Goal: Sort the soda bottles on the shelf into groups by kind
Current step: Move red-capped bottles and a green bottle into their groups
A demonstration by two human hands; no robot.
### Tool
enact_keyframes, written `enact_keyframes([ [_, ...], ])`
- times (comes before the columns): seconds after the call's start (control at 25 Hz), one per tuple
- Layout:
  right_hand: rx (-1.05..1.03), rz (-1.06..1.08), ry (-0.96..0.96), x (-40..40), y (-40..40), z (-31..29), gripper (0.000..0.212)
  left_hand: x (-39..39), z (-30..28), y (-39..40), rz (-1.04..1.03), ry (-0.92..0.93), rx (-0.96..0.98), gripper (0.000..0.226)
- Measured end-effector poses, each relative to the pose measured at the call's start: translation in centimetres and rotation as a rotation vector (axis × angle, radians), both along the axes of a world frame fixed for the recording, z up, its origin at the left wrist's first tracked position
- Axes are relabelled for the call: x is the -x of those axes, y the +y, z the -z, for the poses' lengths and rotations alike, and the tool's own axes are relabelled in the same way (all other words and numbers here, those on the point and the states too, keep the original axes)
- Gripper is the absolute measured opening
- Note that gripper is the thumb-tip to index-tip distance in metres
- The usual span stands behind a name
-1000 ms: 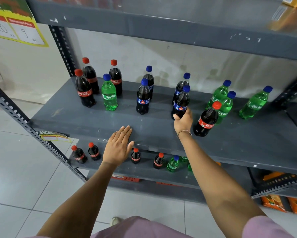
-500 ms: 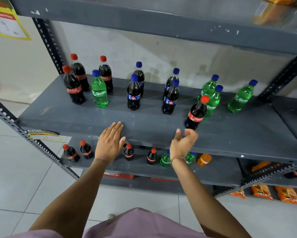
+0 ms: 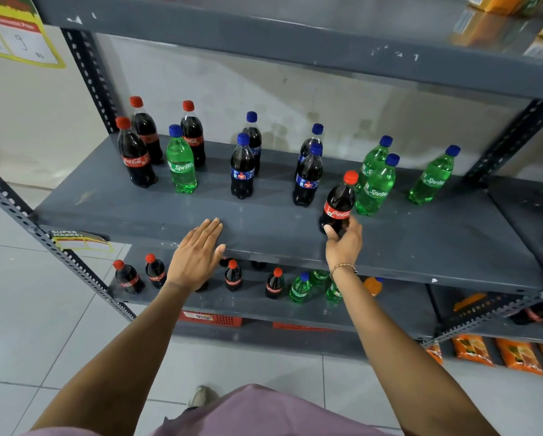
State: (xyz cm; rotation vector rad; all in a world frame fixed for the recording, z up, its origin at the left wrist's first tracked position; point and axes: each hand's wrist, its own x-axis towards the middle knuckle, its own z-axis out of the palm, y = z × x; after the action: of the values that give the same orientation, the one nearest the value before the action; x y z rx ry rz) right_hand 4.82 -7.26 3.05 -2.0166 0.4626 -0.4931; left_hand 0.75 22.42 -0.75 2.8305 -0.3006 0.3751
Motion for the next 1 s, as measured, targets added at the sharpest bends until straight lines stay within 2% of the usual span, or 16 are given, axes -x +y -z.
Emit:
enact_keyframes([
  [0.16, -0.028, -0.068, -0.025, 0.4, 4.7, 0.5, 0.043, 0.5, 0.1, 4.3, -0.066, 0.004, 0.04, 0.064],
  [0.4, -0.138, -0.244, -0.07, -1.3, 18.8, 0.5, 0.043, 0.1, -0.3, 16.0, -0.19, -0.014, 0.037, 0.068],
  [0.48, -0.168, -0.29, -0.084, -1.9, 22.9, 0.7, 0.043, -0.1, -0.3, 17.8, -0.165, -0.023, 0.018, 0.068],
  [0.76, -0.171, -0.437, -0.113, -3.6, 33.6, 0.4, 0.045, -0.8, 1.0, 18.7, -0.164, -0.033, 0.029, 0.062],
  [1.0, -0.056, -0.59, -0.074, -4.2, 33.7, 0.2, 0.055, -1.0, 1.3, 19.0, -0.152, -0.035, 0.021, 0.063],
])
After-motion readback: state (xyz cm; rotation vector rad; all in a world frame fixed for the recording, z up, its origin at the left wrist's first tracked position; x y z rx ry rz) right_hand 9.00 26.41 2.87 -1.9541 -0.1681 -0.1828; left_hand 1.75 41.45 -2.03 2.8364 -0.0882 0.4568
